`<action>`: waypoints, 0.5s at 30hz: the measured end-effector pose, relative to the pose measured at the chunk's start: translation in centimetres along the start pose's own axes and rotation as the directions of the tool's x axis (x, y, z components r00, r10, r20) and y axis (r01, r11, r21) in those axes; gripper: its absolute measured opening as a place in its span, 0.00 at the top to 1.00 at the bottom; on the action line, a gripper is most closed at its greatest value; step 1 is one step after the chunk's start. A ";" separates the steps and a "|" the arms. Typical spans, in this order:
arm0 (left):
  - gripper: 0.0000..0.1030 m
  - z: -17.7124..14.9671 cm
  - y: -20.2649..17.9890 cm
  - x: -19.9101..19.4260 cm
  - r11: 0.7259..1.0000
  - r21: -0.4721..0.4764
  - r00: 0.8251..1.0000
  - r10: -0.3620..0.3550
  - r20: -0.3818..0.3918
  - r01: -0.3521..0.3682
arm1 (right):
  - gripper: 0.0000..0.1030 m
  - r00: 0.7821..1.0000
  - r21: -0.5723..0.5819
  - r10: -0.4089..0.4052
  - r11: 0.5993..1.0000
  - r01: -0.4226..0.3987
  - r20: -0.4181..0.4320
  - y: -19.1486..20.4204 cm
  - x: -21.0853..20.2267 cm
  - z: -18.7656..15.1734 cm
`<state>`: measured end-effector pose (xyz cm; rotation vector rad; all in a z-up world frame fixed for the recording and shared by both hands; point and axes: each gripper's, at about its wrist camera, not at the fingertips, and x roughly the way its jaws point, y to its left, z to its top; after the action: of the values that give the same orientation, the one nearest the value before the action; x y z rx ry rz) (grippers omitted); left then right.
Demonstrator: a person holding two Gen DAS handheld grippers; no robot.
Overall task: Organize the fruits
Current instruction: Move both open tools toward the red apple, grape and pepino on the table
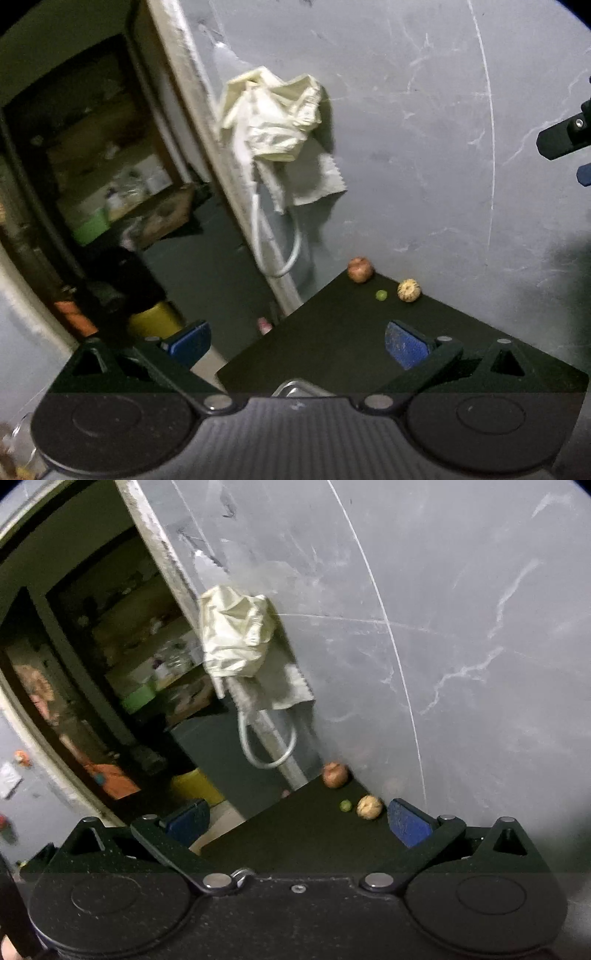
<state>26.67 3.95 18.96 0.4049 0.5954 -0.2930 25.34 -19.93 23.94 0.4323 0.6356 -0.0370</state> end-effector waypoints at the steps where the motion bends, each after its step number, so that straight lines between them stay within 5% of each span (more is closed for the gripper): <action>1: 0.01 0.0 0.4 1.5 1.000 0.007 1.000 -0.024 0.002 0.024 | 0.01 1.000 0.009 -0.014 1.000 0.014 0.000 -0.1 1.4 -0.3; 7: 0.01 0.6 2.4 12.2 0.986 0.052 0.987 -0.159 0.008 0.159 | 0.01 0.996 0.049 -0.092 0.994 0.093 -0.011 -1.1 11.1 -3.3; 15: 0.01 -0.5 2.6 28.3 0.944 0.055 0.946 -0.323 -0.037 0.325 | 0.01 0.965 -0.165 -0.246 0.952 0.259 0.094 -0.9 22.6 -9.8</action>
<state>49.80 2.23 2.58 0.3683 0.6820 -0.6230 37.85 -14.64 3.41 0.1753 0.6136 -0.2383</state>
